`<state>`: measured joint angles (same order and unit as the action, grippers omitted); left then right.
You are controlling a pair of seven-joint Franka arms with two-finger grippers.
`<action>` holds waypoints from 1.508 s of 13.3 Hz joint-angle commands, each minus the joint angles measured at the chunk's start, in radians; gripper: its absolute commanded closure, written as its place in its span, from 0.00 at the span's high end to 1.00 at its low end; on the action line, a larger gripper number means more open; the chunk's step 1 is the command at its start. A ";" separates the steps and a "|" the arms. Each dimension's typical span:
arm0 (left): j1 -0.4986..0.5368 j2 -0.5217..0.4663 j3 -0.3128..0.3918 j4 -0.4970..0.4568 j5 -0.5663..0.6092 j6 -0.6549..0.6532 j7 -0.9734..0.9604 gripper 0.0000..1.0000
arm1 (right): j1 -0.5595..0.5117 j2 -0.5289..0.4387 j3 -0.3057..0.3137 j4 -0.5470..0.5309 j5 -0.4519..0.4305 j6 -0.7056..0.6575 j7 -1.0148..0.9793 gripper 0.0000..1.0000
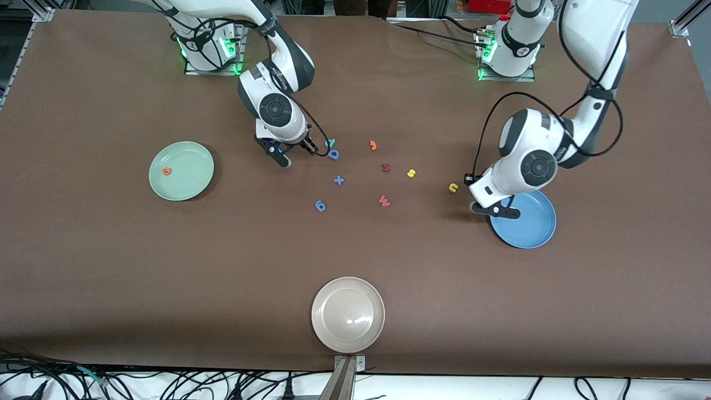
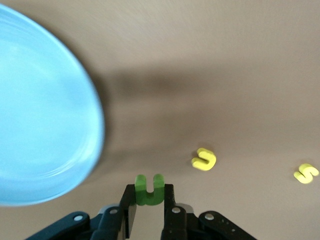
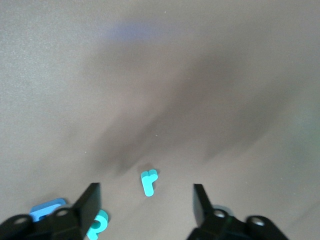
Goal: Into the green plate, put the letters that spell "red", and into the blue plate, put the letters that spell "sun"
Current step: 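Place the green u on the blue plate with the left gripper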
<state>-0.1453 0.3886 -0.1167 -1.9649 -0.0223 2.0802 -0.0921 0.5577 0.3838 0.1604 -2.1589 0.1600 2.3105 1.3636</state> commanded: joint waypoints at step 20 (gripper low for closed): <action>0.210 0.170 -0.225 0.163 0.131 -0.054 -0.411 1.00 | 0.037 0.055 -0.001 -0.029 0.000 0.116 0.014 0.00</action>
<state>0.0684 0.5677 -0.2950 -1.7989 0.1224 2.0433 -0.2535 0.5869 0.4355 0.1612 -2.1770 0.1600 2.4150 1.3666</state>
